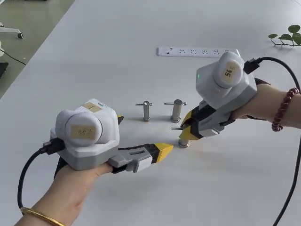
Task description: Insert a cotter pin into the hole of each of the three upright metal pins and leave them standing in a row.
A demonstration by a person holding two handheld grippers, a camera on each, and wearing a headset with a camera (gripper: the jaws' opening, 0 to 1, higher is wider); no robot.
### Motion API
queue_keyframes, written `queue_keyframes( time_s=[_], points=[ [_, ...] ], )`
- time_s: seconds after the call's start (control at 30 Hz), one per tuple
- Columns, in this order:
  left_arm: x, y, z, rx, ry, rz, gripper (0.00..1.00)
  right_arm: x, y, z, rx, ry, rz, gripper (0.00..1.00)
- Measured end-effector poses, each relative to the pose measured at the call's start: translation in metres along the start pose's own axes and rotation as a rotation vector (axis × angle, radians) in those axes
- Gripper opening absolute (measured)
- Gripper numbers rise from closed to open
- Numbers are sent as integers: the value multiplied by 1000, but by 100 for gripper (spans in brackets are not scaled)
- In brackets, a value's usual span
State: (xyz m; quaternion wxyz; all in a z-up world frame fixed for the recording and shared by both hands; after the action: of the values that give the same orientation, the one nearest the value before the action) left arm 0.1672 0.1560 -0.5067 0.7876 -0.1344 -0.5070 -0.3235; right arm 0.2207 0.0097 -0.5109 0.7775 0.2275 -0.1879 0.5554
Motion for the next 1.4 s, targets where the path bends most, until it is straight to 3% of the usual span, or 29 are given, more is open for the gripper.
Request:
queue_keyframes(
  time_s=[0.33,0.67,1.4],
  points=[
    [1,5,3,9,-36,-15,92,-1,0,1,6,-6,14,8],
    [-3,3,1,-4,-38,-13,99,-5,-1,4,9,4,29,8],
    [-3,5,-2,3,-41,-10,99,-17,-37,27,-50,7,6,8]
  ],
)
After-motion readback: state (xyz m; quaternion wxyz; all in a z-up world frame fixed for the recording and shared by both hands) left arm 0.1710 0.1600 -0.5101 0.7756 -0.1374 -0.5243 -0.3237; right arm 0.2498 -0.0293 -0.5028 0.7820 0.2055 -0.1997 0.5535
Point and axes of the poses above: the centre of the closed fingertips' face, and the gripper's own axes: z roughly backward along the fingers, y roughly to its left, x roughly out of its top, the point moved 7 cm from there along z, roughly backward along the fingers, and after that the axes turned 14 degrees about -z, right-handed, at the moved point
